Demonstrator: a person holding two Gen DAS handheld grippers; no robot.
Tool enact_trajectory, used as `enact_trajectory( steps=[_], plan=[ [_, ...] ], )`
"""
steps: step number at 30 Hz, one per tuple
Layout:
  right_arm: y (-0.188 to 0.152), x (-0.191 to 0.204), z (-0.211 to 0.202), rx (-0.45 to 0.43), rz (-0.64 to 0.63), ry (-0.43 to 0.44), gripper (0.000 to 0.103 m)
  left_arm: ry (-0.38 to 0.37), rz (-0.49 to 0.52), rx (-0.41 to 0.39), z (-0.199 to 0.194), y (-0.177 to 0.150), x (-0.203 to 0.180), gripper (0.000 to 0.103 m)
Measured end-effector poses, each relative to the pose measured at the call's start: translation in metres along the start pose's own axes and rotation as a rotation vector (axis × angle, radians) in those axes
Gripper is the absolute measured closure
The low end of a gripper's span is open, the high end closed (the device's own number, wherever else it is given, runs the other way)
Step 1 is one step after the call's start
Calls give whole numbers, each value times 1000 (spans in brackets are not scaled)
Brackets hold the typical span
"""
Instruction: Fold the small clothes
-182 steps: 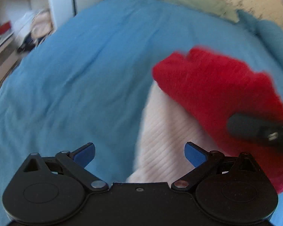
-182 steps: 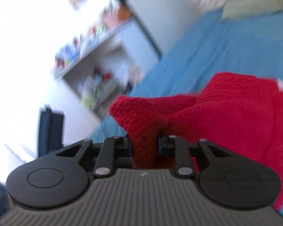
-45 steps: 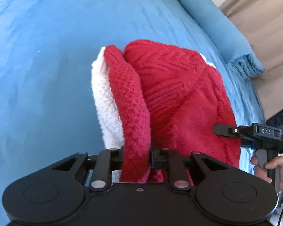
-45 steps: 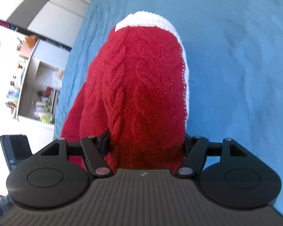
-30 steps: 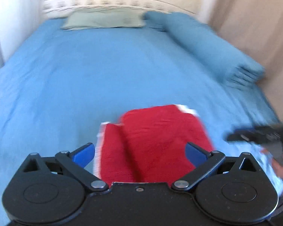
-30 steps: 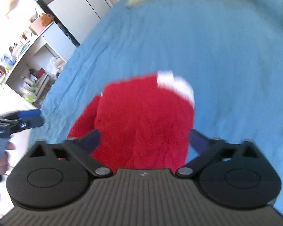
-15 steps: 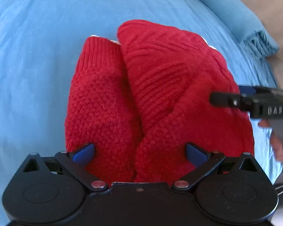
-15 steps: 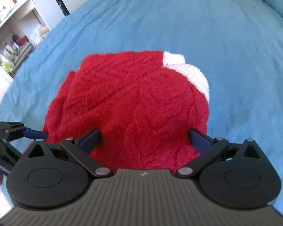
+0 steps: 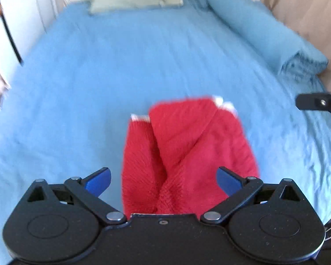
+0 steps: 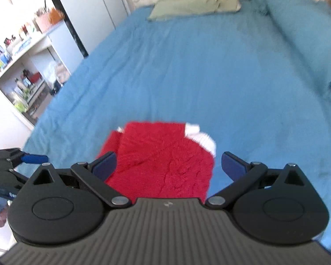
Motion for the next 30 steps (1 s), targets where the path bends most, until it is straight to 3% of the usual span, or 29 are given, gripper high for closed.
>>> enact_trajectory(
  steps=[6, 11, 15, 18, 24, 30],
  plan=[
    [17, 23, -149, -67, 83, -65, 0, 160, -50, -40, -135, 20, -27, 0],
    [2, 36, -229, -88, 122, -139, 0, 176, -147, -4, -198, 9, -53, 0],
    [-24, 46, -257, -38, 80, -230, 0, 205, -191, 44, -216, -5, -66, 0],
    [-43, 53, -270, 11, 68, -248, 0, 215, -205, 69, -230, -15, -73, 0],
    [-84, 60, -276, 77, 131, -298, 0, 230, -98, 64, -245, -34, -89, 0],
    [-104, 65, -281, 83, 131, -323, 0, 214, -105, 61, -247, -47, -90, 0]
  ],
)
Point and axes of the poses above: each gripper's, at about its wrist camera, not at the fingertips, and z roughly the way its jaws point, x to its left, y to its top, the point moved 2 cm from there along z, roughly the way its jaws point, and after that the axes turned 13 degrees about z, right-handed, at the moved point
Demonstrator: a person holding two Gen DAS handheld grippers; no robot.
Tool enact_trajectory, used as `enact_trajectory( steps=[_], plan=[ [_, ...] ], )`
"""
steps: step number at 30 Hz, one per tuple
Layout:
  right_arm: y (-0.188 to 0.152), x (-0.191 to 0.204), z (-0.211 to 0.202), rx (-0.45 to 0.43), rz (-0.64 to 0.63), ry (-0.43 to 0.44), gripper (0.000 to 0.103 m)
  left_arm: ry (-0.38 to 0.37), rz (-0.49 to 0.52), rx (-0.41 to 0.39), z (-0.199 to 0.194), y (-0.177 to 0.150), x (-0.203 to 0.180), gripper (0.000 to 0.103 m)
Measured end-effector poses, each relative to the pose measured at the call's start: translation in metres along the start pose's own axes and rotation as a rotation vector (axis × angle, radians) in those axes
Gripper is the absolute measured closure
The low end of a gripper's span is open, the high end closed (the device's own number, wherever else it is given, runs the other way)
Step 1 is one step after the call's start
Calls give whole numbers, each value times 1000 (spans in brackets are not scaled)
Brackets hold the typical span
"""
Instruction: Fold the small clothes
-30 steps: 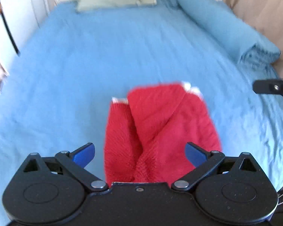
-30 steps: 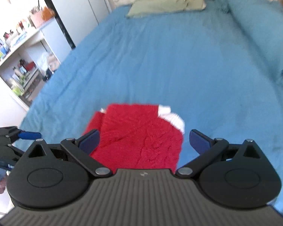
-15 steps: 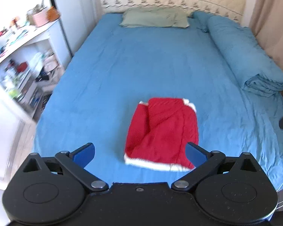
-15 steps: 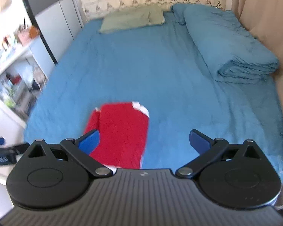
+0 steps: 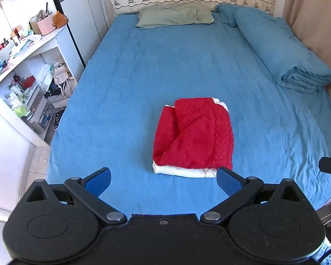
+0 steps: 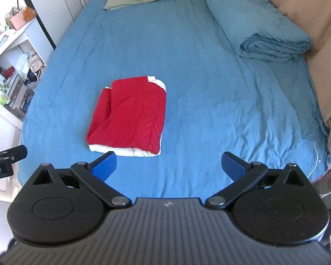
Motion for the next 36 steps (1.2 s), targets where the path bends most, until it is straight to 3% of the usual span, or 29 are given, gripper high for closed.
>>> enact_trajectory(
  steps=[36],
  plan=[
    [-7, 0, -13, -26, -12, -30, 0, 50, 40, -69, -20, -3, 1, 0]
  ],
)
Point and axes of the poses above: each gripper's, at about its wrist camera, not at the fingertips, and z roughly the way its jaws point, x to its left, y to its top, the point moved 2 cm from there along z, roughly the way its jaws point, and after that the axes turned 13 degrees about z, right-handed, at the moved point
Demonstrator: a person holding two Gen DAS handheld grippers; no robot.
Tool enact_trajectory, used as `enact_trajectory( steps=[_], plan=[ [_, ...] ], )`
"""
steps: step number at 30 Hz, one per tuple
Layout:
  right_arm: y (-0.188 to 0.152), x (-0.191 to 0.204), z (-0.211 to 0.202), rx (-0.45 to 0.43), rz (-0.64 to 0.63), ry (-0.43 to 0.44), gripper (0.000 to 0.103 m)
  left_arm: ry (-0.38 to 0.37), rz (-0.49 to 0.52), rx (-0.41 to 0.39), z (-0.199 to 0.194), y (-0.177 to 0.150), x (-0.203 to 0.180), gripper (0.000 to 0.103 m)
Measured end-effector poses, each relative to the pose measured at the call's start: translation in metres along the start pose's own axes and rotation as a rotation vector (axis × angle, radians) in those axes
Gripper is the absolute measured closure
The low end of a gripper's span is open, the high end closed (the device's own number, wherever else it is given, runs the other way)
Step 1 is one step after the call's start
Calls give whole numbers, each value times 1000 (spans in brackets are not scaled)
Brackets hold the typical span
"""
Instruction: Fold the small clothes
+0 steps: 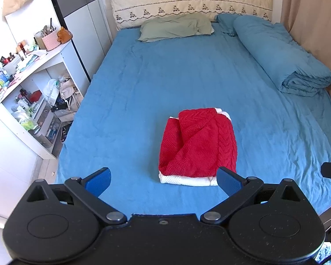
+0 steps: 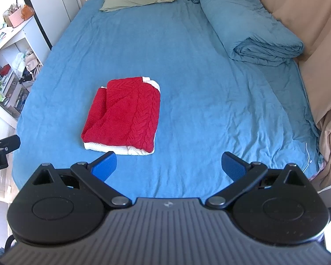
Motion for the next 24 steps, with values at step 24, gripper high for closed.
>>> enact_trajectory(
  steps=[24],
  plan=[
    [1, 1, 0, 1, -7, 5, 0, -8, -22, 7, 2, -2, 5, 0]
  ],
)
Point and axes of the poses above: each gripper's, at about its wrist camera, not at the fingertips, and z roughly the way its jaws point, x to its left, y to its top, the point moved 2 cm from there along z, roughly the way its jaws point, and after that the axes turned 13 degrees about z, right-handed, at the moved point
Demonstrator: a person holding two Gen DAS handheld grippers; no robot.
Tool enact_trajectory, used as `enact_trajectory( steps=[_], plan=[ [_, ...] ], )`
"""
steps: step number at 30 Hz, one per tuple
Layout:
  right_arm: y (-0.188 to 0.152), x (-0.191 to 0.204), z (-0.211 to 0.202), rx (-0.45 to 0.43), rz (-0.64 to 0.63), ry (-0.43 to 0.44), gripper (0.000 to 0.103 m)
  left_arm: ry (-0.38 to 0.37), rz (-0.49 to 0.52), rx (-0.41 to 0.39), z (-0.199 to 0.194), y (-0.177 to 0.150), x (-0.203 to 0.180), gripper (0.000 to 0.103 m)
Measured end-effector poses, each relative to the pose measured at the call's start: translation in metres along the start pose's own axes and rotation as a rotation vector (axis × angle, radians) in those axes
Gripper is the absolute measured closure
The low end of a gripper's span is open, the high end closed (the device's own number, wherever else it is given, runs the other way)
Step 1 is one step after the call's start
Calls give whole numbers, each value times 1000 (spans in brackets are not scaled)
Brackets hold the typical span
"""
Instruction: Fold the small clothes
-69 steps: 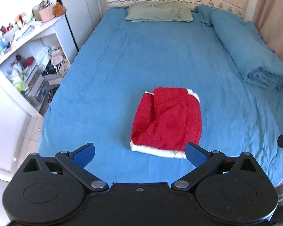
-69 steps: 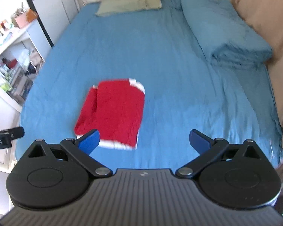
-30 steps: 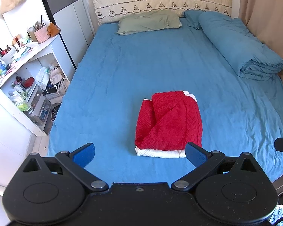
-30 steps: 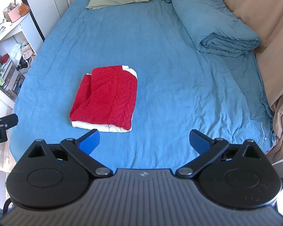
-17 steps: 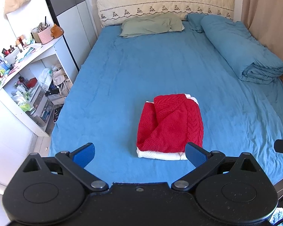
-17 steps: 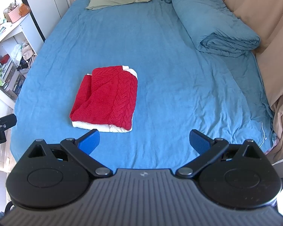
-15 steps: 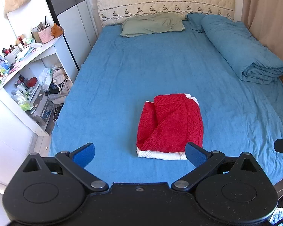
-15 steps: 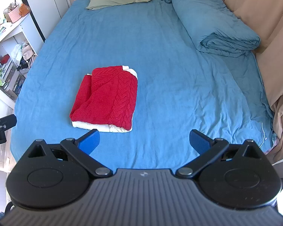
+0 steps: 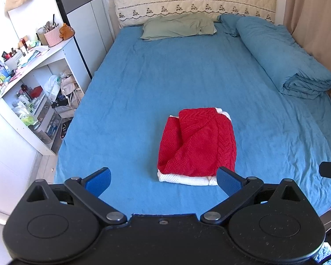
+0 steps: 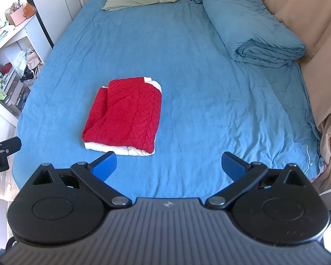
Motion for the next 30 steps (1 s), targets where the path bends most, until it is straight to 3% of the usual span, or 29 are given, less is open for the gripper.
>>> enact_trajectory(
  steps=[18, 30],
  plan=[
    [17, -6, 5, -3, 8, 1, 0, -29, 16, -1, 7, 8, 3, 0],
    [24, -7, 8, -6, 25, -4, 0, 3, 25, -19, 9, 16, 8, 0]
  ],
)
Point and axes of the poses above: each gripper's, at about its wrist camera, not at the fingertips, and z roughly the way its jaws point, x to its left, y to its top, the point moved 2 cm from there along z, roughly the way its jaws point, and after that the axes turned 13 degrees about z, right-handed, at the moved point
